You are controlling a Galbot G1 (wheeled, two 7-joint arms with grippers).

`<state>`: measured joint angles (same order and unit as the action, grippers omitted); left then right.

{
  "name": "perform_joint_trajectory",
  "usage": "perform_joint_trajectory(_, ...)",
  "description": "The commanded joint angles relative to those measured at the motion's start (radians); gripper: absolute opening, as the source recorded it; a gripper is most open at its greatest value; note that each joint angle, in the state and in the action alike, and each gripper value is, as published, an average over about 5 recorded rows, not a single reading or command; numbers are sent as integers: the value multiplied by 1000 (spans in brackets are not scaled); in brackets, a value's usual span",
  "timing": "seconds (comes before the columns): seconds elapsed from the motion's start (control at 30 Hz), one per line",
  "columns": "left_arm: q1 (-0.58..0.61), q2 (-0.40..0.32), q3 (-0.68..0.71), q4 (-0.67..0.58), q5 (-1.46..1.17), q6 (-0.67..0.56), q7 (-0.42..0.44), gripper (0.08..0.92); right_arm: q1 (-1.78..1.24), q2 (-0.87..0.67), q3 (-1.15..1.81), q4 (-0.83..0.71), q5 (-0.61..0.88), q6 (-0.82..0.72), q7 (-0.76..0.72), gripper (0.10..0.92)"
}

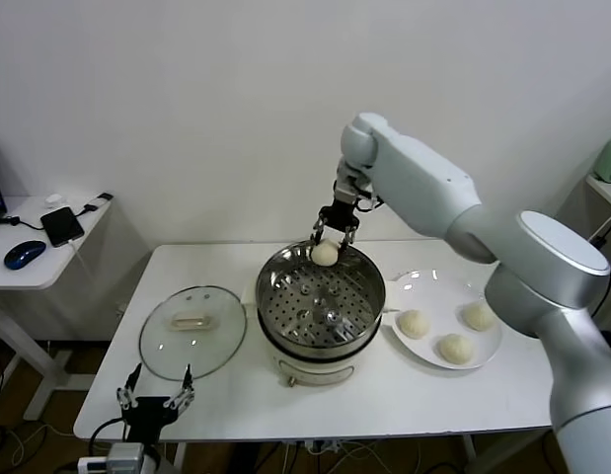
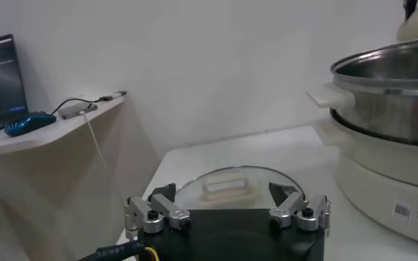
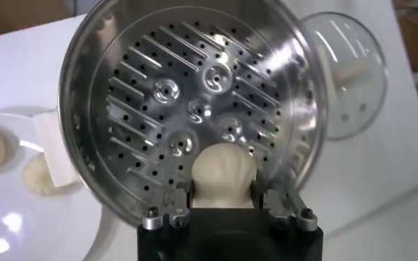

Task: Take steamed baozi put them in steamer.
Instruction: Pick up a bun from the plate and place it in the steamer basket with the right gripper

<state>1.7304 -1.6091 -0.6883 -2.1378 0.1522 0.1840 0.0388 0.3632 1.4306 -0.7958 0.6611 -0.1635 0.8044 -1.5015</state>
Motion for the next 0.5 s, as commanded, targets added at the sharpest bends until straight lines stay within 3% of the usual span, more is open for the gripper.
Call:
perform_joint_trajectory(0.03,-1,-42,-2,2,0,-1,-2,823,-53,15,10,41,-122,68,34,553)
perform_joint_trajectory(0.23,-3,-46,5,4,3,-3,-4,823,-89,29,77,22,-296,68,174,551)
perform_joint_trajectory(0.5,-3,-45,4,4,3,-3,-4,823,-125,38,105,1,-386,68,267,553)
